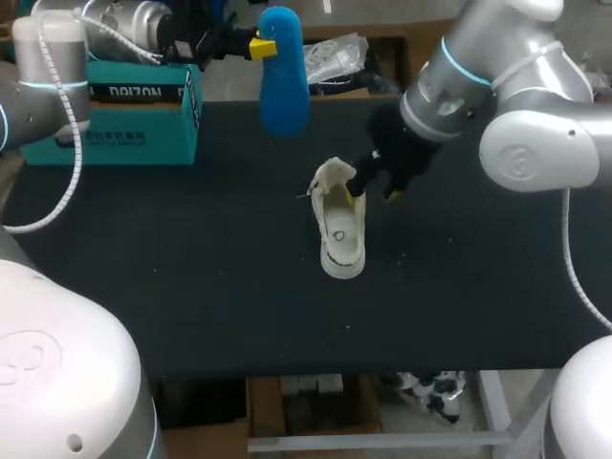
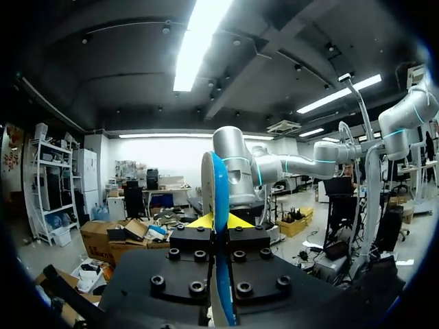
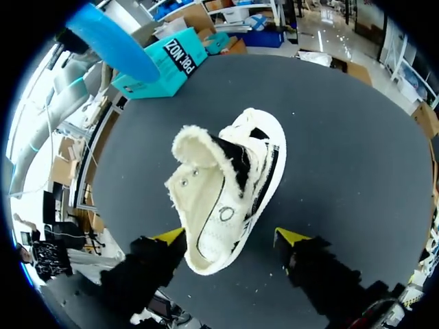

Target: Open the shoe tongue, take the insole out of the shoe, put the insole back into the shoe, and pack the shoe into the shoebox

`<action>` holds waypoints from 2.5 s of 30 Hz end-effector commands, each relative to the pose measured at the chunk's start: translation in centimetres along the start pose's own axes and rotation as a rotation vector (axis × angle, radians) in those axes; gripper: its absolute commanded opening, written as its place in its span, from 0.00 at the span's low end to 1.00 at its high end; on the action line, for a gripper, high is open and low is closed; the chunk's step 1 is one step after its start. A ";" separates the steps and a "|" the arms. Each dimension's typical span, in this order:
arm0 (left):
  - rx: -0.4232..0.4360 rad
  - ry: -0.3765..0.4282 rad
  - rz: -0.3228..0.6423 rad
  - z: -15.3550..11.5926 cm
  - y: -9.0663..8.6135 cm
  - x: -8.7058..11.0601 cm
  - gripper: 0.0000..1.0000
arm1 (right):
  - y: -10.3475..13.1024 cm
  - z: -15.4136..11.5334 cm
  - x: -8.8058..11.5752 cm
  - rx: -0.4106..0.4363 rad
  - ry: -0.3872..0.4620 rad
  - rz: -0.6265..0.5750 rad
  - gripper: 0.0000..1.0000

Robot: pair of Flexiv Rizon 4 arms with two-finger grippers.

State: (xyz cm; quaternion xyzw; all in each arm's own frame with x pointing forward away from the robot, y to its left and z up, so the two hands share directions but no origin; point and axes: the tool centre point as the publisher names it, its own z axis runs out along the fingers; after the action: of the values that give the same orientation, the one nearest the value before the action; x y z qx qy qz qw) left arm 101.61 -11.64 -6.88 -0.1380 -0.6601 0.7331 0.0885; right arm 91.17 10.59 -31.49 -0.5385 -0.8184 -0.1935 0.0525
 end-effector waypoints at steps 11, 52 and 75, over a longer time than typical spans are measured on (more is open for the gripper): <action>0.062 -0.263 -0.102 2.3 0.0 4.9 0.00 | -1.4 -0.9 -1.1 -0.043 0.093 -0.031 1.00; 0.016 -0.554 -0.544 9.3 1.7 13.0 0.00 | -8.2 -4.1 0.1 0.132 0.347 0.387 1.00; 0.016 -0.554 -0.544 9.3 1.7 13.0 0.00 | -8.6 -7.2 0.0 0.290 0.572 0.972 1.00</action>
State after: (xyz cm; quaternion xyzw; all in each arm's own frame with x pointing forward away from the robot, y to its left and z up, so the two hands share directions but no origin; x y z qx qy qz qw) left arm 86.70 -16.41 -9.01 0.2164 -0.6623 0.7059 0.1274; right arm 81.98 5.32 -27.70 -0.7664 -0.4578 -0.1742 0.4155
